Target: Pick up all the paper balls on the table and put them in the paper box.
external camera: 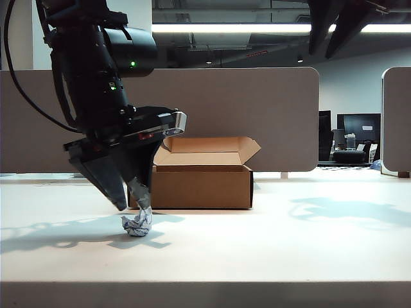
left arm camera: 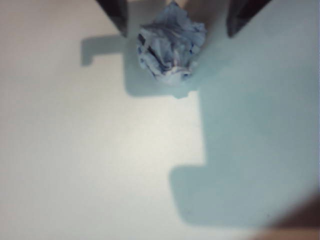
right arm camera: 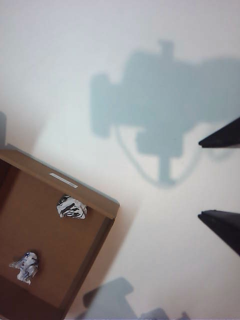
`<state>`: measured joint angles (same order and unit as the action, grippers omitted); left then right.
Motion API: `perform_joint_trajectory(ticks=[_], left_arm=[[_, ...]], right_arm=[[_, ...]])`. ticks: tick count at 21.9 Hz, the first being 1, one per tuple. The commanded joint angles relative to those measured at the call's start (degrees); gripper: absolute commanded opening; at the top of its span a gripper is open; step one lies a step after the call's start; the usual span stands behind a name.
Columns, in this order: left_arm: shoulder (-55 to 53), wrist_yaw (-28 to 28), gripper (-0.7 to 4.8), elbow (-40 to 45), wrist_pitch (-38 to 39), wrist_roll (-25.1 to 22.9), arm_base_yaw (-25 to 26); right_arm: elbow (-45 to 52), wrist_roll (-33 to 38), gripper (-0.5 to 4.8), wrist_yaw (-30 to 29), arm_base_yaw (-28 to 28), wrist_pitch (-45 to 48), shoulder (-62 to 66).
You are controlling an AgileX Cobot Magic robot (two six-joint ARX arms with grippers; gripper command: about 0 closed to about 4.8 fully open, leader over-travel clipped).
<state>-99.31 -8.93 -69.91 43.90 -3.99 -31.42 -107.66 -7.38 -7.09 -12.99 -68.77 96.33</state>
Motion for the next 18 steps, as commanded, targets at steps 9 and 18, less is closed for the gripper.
perform_joint_trajectory(ticks=[9, 18], left_arm=[[0.04, 0.22, 2.46, -0.17, -1.31, 0.15, -0.48], [-1.49, 2.71, 2.45, -0.17, -0.94, -0.07, -1.60]], right_arm=[[-0.13, 0.02, 1.80, 0.76, -0.04, 0.24, -0.50], [-0.13, -0.15, 1.80, 1.27, -0.04, 0.26, -0.50]])
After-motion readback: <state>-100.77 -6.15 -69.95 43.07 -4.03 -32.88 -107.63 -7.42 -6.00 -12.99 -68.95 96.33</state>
